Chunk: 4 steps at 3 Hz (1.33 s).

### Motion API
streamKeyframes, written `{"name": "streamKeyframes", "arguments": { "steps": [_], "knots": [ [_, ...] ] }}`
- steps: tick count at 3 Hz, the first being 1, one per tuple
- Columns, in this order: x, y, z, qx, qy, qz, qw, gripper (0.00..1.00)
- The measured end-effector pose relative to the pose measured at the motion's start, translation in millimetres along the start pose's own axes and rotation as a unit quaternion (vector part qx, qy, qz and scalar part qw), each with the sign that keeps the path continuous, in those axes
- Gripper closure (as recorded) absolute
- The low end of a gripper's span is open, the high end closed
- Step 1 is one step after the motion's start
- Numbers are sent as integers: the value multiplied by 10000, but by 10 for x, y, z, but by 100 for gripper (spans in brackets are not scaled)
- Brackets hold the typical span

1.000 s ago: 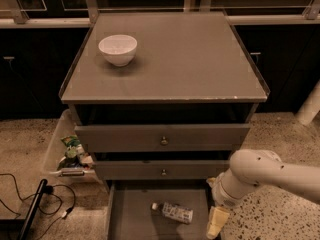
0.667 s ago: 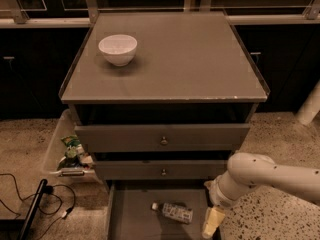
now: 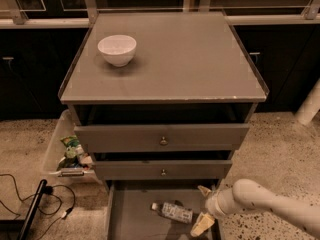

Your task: Pick blue plastic bottle from bottom drawer and place on counter

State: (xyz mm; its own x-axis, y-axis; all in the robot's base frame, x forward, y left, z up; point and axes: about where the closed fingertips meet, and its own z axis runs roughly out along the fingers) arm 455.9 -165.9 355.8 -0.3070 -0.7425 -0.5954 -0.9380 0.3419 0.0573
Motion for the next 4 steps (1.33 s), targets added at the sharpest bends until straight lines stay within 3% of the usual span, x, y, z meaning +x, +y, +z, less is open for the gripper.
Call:
{"name": "streamKeyframes", "arguments": {
  "steps": [1,2,4],
  "knots": [
    [286,-40,496,322,-283,91,9990,0],
    [286,-40,496,322,-283,91,9990,0],
    [388,-144,1055,349,-524,322,9975,0]
  ]
}}
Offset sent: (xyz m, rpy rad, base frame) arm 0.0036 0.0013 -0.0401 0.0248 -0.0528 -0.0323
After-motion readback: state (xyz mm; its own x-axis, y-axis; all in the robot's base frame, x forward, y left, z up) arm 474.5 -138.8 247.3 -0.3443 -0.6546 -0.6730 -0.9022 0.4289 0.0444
